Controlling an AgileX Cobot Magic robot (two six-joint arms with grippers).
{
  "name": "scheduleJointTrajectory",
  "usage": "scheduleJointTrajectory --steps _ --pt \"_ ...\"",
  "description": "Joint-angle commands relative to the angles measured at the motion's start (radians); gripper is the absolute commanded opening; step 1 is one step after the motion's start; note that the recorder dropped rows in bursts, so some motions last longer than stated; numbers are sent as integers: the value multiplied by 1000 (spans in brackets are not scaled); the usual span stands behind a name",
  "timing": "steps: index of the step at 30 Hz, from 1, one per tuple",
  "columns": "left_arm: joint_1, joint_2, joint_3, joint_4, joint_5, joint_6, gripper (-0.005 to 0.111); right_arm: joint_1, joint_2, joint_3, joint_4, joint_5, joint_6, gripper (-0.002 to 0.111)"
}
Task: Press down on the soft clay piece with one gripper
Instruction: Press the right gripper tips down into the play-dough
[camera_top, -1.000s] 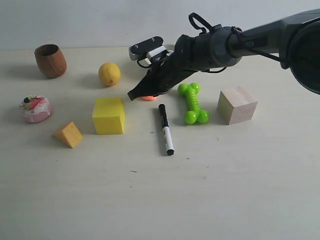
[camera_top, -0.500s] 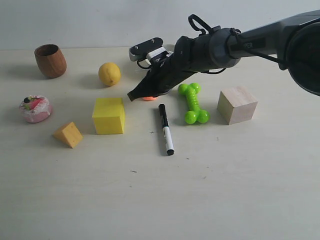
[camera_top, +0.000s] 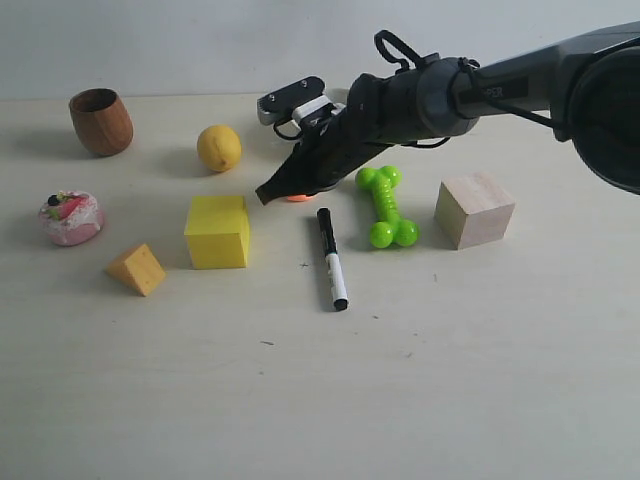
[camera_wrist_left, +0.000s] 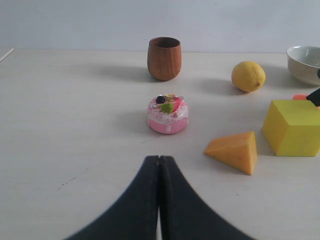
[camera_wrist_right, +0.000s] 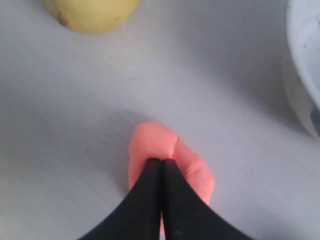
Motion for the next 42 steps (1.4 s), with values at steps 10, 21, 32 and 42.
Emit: scheduleJointTrajectory --steps 10,21,32,42 --pt "-5 -2 -3 -6 -11 -3 0 -3 74 16 -45 112 9 0" --pt "-5 -2 -3 -6 -11 -3 0 -3 76 16 -48 114 12 0" --pt "-5 -2 -3 -6 -11 -3 0 -3 76 16 -41 80 12 0" --pt "-5 -2 -3 -6 -11 -3 0 -3 76 16 -41 76 12 0"
